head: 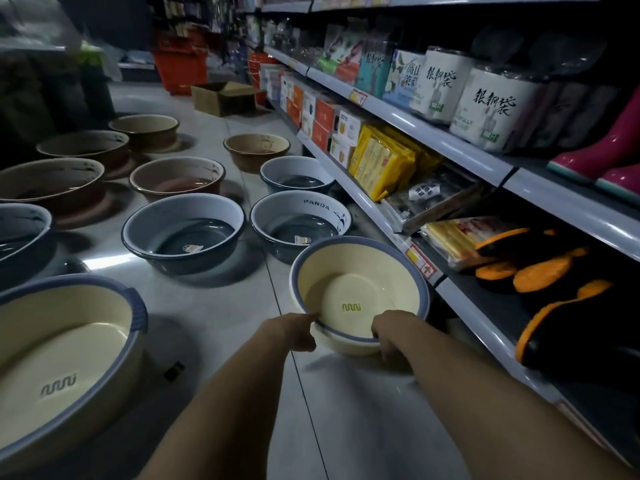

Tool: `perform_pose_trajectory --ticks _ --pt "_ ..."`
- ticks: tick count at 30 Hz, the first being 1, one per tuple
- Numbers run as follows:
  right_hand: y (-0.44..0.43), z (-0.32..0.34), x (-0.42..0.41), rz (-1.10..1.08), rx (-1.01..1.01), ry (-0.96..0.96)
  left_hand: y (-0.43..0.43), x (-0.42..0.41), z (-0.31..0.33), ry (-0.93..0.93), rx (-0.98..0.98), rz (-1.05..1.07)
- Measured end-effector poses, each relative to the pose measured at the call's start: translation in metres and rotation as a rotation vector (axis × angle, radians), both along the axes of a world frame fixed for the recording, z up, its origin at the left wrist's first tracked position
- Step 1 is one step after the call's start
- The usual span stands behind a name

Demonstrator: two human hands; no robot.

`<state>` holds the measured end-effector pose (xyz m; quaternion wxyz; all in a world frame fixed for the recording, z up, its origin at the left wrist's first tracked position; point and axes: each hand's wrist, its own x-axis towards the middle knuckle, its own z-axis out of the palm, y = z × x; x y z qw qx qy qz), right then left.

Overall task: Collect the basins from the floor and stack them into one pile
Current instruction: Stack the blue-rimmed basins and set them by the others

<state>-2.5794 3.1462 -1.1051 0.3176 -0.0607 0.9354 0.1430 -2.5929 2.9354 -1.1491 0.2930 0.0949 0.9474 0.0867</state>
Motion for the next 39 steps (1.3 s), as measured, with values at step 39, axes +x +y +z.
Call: perform_pose_trajectory --ticks 39 --pt "-0.127 0.065 -0.001 0.133 -0.185 0.355 -0.14 0.03 0.101 -0.277 1.135 1.304"
